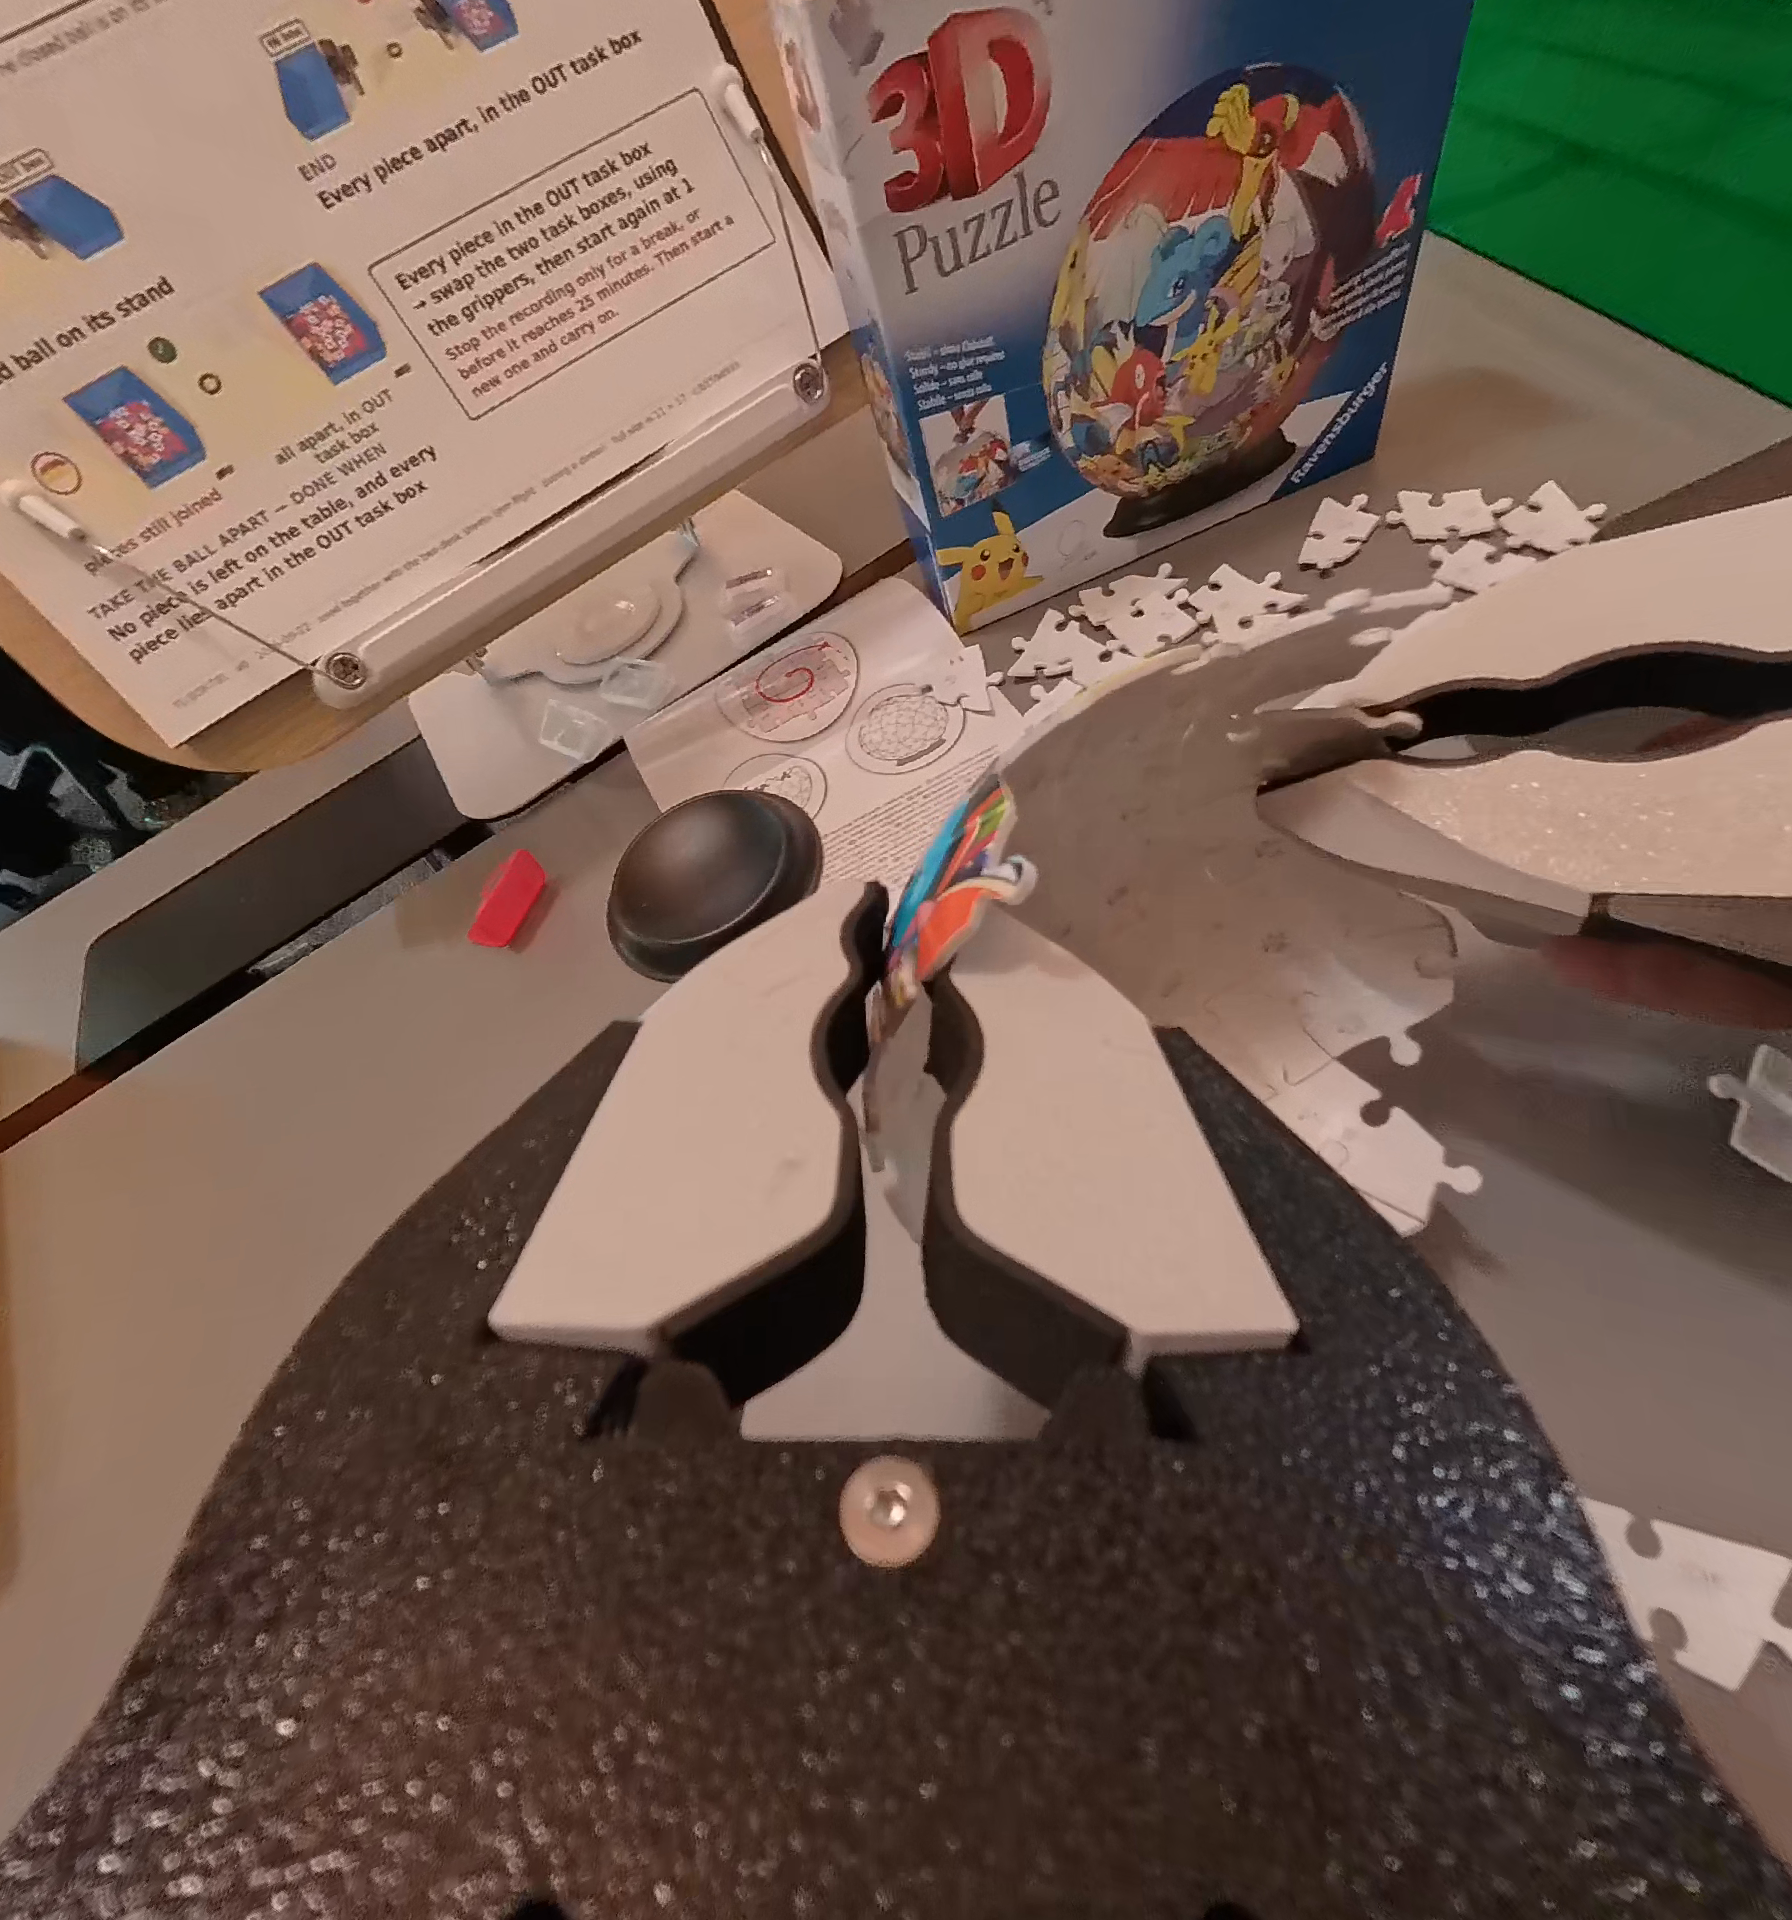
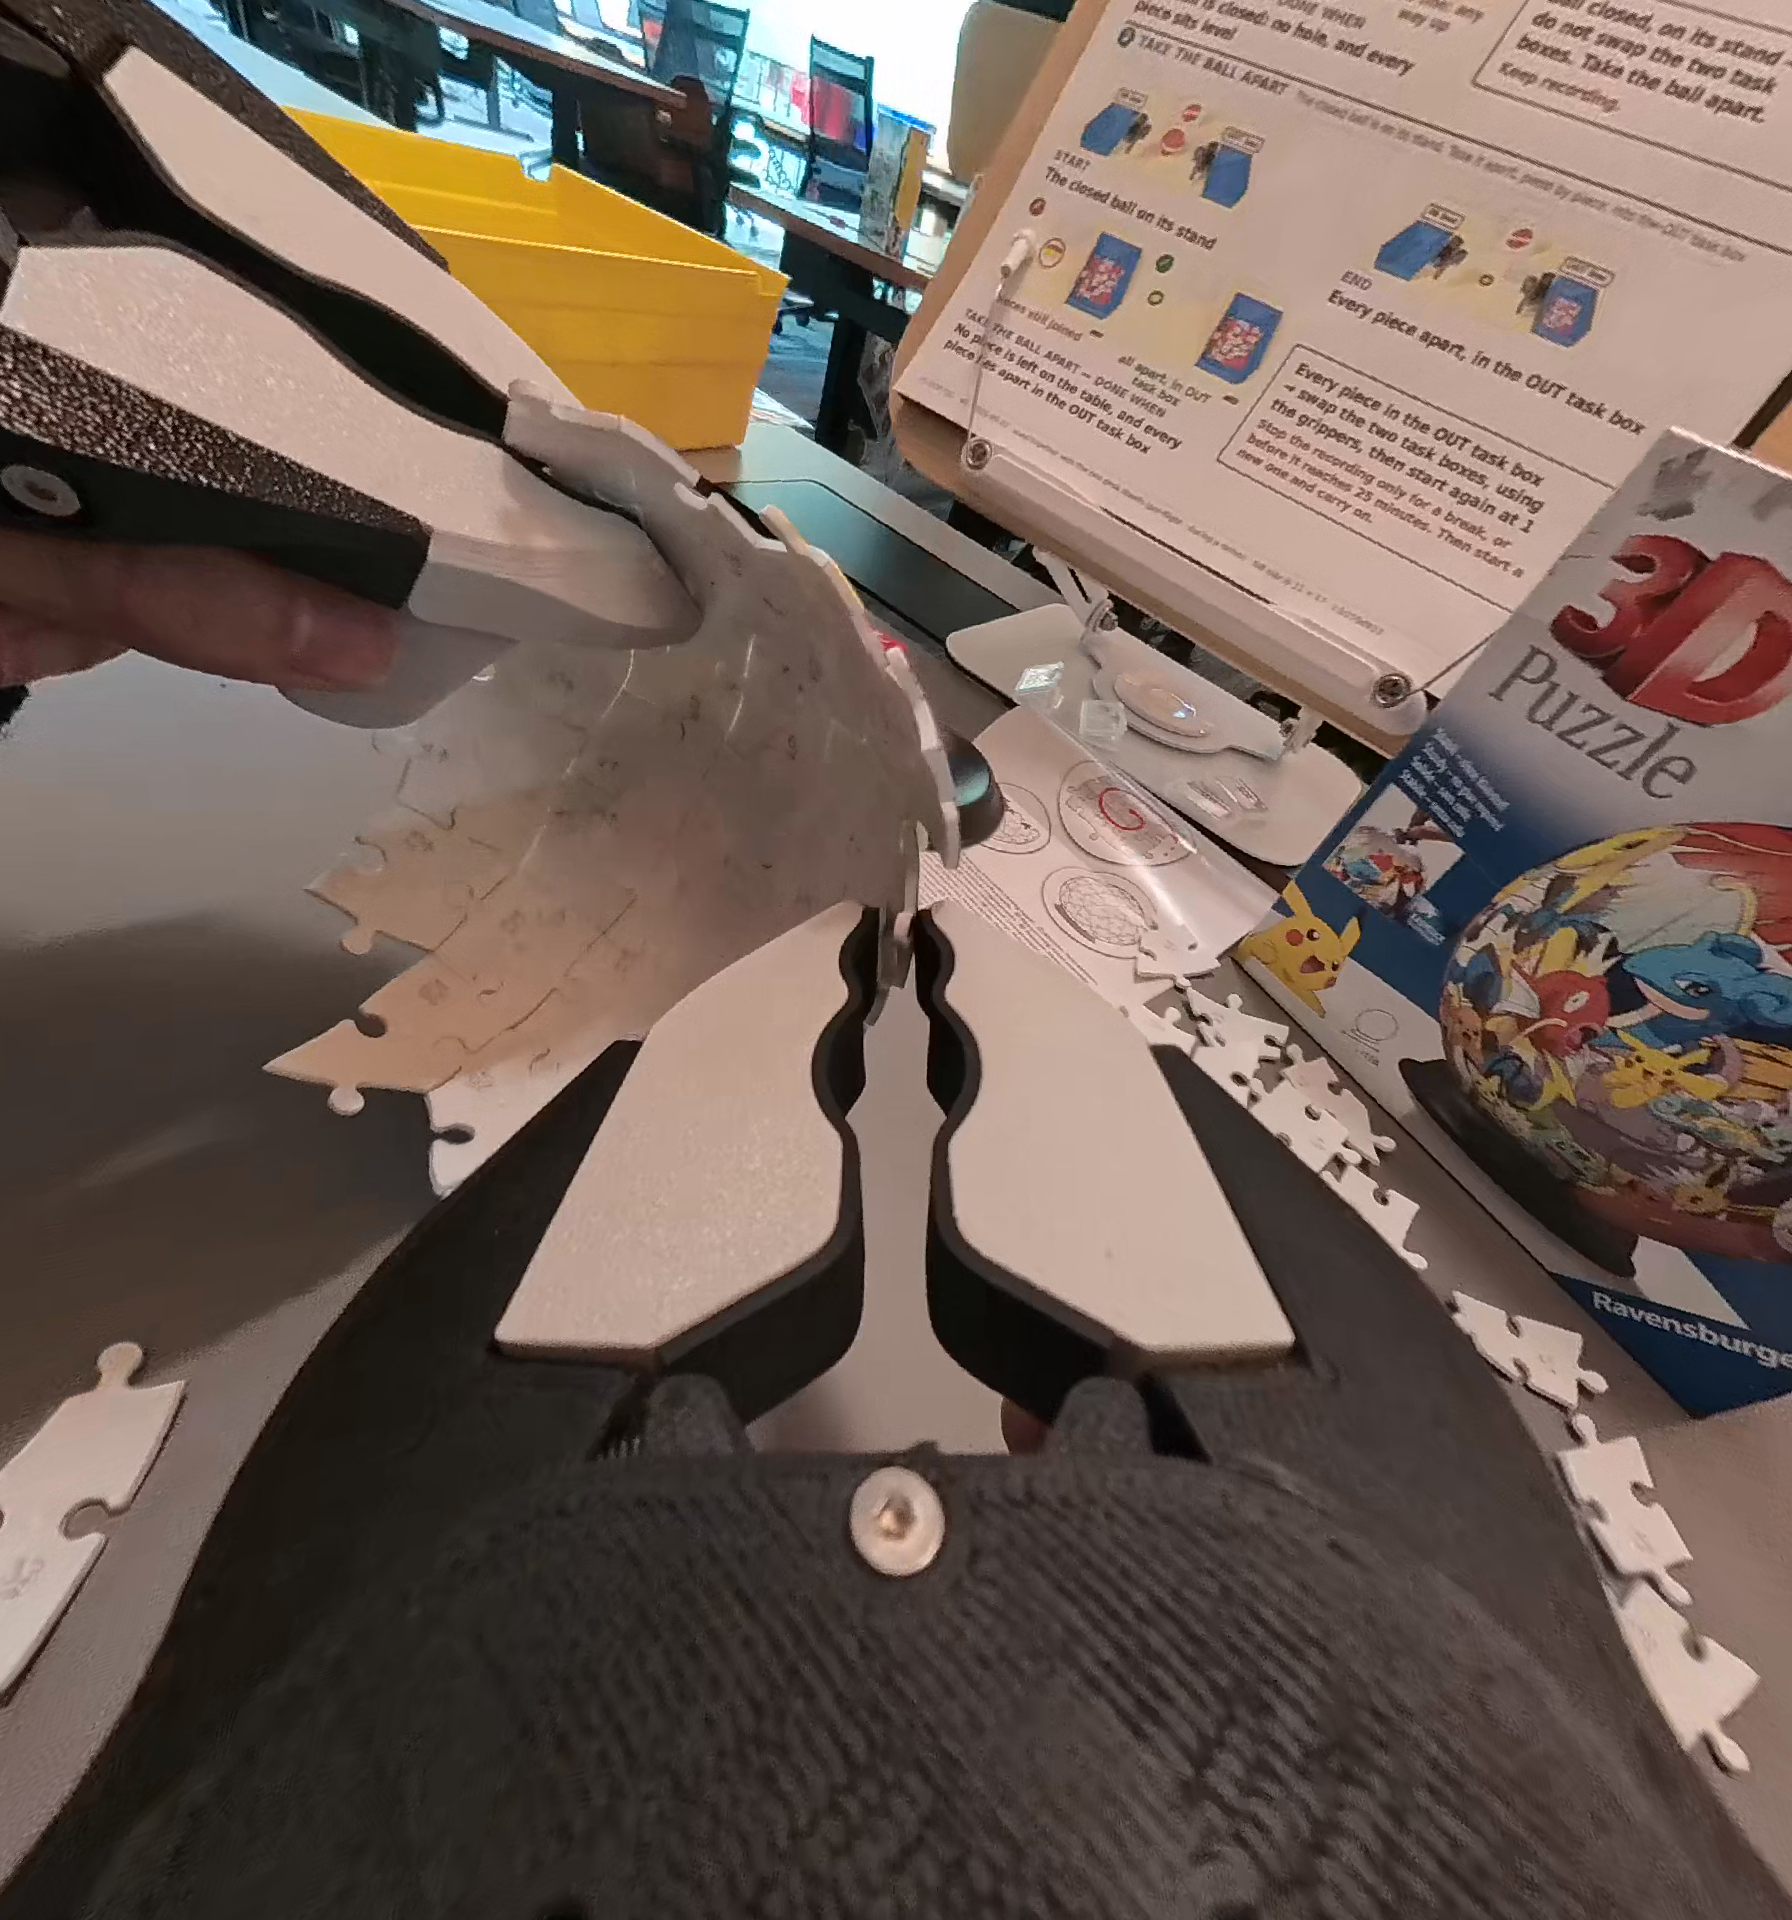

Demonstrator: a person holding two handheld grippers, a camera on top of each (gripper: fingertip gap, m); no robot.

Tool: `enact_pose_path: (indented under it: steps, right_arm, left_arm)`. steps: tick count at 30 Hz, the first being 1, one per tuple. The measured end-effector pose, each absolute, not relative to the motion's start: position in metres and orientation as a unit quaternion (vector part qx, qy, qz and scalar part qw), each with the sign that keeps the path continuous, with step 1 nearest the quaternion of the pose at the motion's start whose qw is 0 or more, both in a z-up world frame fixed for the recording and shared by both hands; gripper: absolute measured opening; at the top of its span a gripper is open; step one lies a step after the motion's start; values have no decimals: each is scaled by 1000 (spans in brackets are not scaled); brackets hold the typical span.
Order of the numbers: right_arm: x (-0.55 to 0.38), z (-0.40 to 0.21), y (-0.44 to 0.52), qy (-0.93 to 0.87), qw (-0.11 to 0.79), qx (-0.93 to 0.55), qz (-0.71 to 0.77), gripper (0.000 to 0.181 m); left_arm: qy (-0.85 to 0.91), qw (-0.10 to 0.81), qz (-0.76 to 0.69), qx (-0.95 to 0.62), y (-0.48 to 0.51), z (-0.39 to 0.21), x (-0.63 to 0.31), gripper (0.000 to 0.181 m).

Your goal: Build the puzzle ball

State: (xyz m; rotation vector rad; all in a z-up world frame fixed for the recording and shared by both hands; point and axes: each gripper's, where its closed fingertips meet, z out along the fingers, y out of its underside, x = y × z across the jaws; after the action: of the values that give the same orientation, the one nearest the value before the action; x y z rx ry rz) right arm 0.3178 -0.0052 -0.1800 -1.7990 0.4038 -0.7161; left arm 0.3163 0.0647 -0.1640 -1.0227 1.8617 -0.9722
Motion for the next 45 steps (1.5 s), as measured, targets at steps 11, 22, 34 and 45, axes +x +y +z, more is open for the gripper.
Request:
enact_pose_path:
  steps: [11, 22, 34, 45]
  right_arm:
    - [325, -166, 1, 150, 571, -753, -290, 38]
    - [327, -167, 9, 125, 569, -757, -296, 20]
    - [327, -172, 11, 133, 572, -750, -305, 4]
    - [330, -171, 11, 142, 588, -743, -286, 16]
  left_arm:
    - [733, 413, -380, -385, 73, -170, 315, 5]
    - [732, 407, -390, -382, 73, -170, 316, 4]
    - [728, 412, -392, -383, 74, -172, 317, 4]
    - [736, 401, -391, -380, 74, -178, 318, 4]
